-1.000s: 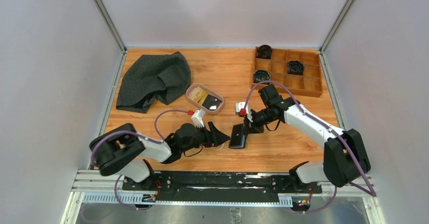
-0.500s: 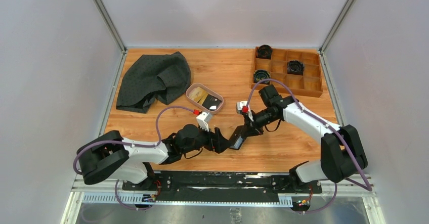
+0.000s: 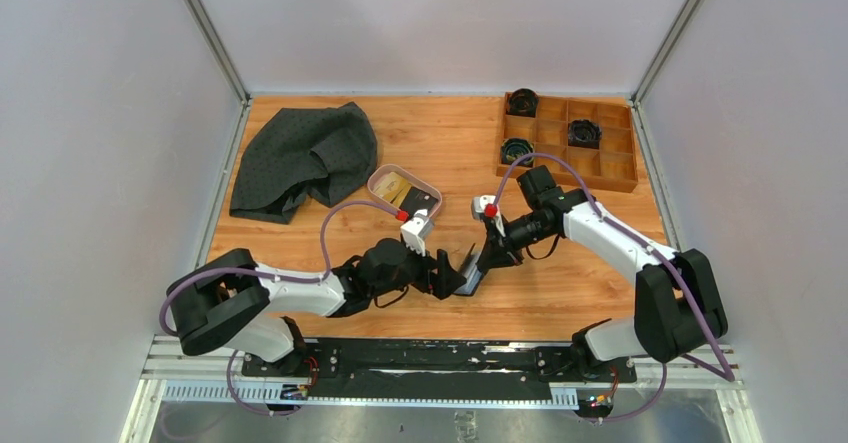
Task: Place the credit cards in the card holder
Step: Open the card holder at the center of the board.
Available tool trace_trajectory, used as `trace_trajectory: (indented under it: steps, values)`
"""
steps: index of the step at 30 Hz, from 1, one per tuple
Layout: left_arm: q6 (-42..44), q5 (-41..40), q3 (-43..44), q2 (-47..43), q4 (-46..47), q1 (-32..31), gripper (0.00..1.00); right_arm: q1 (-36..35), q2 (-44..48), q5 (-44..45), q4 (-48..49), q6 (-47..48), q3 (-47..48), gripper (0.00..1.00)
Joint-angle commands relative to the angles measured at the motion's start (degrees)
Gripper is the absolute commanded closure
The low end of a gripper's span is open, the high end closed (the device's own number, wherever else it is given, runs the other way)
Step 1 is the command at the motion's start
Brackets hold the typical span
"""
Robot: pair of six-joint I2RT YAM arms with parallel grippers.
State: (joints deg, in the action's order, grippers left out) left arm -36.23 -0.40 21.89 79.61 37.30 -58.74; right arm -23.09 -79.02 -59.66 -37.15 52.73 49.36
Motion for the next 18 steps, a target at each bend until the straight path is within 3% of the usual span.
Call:
trace_trajectory:
  steps: [1,9,11,16,18]
  values:
    - [1.6,0.1,1.8,1.5,0.3,-0.5,0.07,1.4,0.9,-2.6,-1.2,-0.1,1.6,1.00]
    - [2.1,-1.7,3.6,5.2,-2.4,-0.4,0.12,2.0,1.5,-2.9,-1.3,0.3,1.4,1.00]
    - [2.1,-2.5,3.9,5.8,-2.6,-0.5,0.22,2.5,1.5,-2.9,-1.4,0.4,1.4,1.00]
    - [0.9,-6.0,3.1,4.8,-4.5,-0.4,0.58,3.7,2.0,-0.9,-1.3,1.3,0.9,1.00]
    - [-0.2,-7.1,1.9,3.5,-4.9,-0.4,0.66,4.1,2.2,1.1,-0.8,1.5,0.5,1.00]
